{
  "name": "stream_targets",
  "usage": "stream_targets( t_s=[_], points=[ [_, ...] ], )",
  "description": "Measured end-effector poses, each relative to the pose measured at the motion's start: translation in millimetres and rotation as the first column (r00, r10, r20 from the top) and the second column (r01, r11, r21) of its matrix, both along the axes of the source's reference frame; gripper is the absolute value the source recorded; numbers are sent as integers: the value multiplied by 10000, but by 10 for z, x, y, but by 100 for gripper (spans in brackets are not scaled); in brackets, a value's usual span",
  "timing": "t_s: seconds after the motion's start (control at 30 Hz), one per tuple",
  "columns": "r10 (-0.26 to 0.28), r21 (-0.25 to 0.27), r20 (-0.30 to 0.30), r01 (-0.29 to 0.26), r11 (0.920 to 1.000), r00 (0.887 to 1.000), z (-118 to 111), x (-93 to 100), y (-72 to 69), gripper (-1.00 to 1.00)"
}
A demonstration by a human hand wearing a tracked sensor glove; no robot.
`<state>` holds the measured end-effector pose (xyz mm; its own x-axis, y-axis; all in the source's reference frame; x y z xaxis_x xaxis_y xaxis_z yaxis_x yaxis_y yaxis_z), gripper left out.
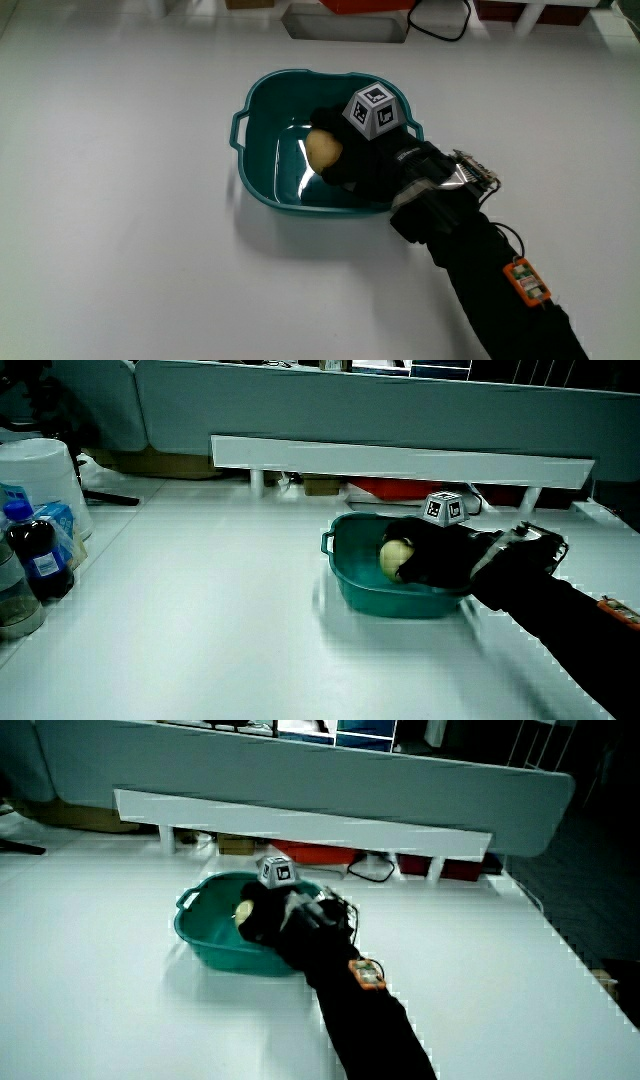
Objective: Pick pear from plate
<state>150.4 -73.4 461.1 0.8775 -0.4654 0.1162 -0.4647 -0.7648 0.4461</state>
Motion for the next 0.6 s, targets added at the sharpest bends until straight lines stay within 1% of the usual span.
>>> stream_targets(
  t_s=[0.03,0.07,0.1,0.13,0.23,0.27,0.3,0.33,0.4,0.47,0.5,0.53,0.57,0.6],
  points=[
    [-66,-271,79,68,9996,9999,0,-43,-32,0],
    [-308,-1894,1348,563,9803,9904,56,-101,-63,0],
    [-283,-1928,1483,569,9796,9885,105,-135,-96,0],
    [-125,-153,-53,124,9998,9999,28,-177,-117,0],
    [-41,-450,-120,36,9990,9999,83,-328,-197,0],
    [-320,-724,115,328,9968,9994,52,-397,-209,0],
    [-194,-687,23,195,9974,9998,85,-439,-233,0],
    [-476,-940,90,482,9944,9988,84,-503,-247,0],
    [-402,-1246,333,440,9912,9986,155,-589,-286,0],
    [-603,-1644,608,696,9839,9963,129,-696,-303,0],
    [-673,-1719,652,776,9821,9956,138,-737,-313,0],
    [-672,-1772,493,749,9813,9965,182,-769,-330,0],
    [-667,-1972,578,769,9774,9961,235,-802,-349,0],
    [-810,-2053,608,919,9744,9949,202,-849,-348,0]
  ],
)
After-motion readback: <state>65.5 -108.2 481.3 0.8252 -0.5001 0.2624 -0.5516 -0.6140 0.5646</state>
